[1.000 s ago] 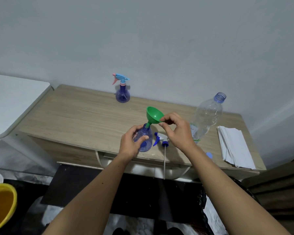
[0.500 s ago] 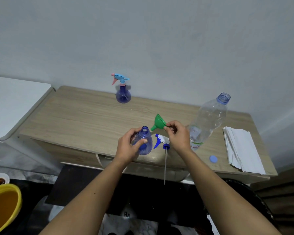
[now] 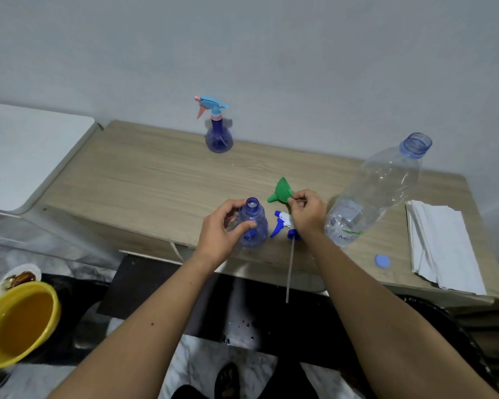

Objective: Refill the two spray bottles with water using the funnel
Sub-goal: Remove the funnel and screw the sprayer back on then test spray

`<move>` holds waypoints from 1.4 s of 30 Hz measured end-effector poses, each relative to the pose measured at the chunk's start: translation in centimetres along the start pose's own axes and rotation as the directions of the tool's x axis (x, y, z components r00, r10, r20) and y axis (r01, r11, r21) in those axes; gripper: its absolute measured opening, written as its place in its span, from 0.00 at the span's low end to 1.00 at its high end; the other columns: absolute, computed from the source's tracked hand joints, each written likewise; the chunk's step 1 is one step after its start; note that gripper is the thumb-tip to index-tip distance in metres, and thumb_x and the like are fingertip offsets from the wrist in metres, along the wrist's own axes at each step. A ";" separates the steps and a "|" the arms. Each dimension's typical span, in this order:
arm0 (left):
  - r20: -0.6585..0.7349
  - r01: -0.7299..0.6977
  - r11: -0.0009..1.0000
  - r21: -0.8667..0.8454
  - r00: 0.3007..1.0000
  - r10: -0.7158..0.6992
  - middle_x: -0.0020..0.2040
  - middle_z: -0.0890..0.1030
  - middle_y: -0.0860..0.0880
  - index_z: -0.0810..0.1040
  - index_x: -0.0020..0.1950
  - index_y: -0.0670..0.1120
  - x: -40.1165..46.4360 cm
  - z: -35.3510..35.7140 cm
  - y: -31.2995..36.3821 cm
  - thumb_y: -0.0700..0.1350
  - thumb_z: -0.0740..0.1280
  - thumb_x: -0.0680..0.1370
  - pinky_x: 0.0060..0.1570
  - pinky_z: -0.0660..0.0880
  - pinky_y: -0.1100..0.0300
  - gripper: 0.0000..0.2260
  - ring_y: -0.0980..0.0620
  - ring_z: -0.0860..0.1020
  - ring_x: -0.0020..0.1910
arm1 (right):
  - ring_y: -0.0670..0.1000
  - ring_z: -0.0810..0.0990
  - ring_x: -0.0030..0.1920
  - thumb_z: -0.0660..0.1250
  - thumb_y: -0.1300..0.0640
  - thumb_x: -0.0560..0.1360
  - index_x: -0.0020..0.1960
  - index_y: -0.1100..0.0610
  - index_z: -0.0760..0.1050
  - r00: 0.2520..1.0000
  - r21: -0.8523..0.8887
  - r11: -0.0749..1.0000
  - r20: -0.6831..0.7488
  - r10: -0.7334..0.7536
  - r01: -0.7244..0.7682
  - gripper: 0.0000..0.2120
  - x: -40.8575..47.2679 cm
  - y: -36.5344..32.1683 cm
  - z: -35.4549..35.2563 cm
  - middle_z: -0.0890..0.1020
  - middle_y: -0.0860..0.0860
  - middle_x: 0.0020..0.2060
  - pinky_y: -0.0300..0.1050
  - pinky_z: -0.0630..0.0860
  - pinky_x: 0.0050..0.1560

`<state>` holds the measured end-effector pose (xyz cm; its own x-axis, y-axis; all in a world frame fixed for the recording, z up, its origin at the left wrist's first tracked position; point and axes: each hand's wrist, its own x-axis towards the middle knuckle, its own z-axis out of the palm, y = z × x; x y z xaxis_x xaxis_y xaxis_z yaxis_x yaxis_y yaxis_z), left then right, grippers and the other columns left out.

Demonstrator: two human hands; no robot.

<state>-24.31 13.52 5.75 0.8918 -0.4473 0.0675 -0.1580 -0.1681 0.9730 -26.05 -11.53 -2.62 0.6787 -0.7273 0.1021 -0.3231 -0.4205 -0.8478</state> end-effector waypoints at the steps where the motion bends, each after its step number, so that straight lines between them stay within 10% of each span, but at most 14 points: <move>1: -0.001 0.000 1.000 -0.003 1.000 0.000 0.57 0.87 0.55 0.83 0.62 0.49 0.0 0.0 0.1 0.36 0.80 0.74 0.62 0.79 0.60 0.19 0.56 0.84 0.57 | 0.42 0.75 0.32 0.75 0.60 0.74 0.46 0.51 0.80 1.000 -0.001 1.000 -0.002 0.004 -0.004 0.07 0.1 0.1 0.1 0.81 0.50 0.38 0.53 0.82 0.47; 35: 0.043 0.025 0.999 -0.041 0.999 -0.023 0.59 0.86 0.53 0.82 0.64 0.46 -0.1 -0.4 -0.1 0.37 0.80 0.74 0.62 0.79 0.61 0.20 0.56 0.84 0.59 | 0.57 0.78 0.59 0.74 0.62 0.74 0.63 0.62 0.77 0.998 -0.108 0.994 -0.064 0.003 -0.010 0.18 -10.4 -1.6 -1.2 0.78 0.56 0.60 0.50 0.76 0.61; 42: 0.054 0.007 0.999 -0.052 0.999 -0.004 0.57 0.86 0.54 0.82 0.62 0.49 -0.1 -0.5 -0.3 0.36 0.79 0.74 0.61 0.78 0.62 0.19 0.59 0.83 0.57 | 0.59 0.71 0.68 0.77 0.54 0.75 0.69 0.63 0.75 0.972 -0.109 0.970 -0.114 0.205 -0.217 0.26 -11.7 -1.8 -1.1 0.76 0.58 0.65 0.42 0.65 0.63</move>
<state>-24.14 14.04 5.58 0.8684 -0.4932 0.0514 -0.1292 -0.1250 0.9837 -34.18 -2.90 -1.73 0.5181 -0.8552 -0.0149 -0.5329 -0.3090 -0.7878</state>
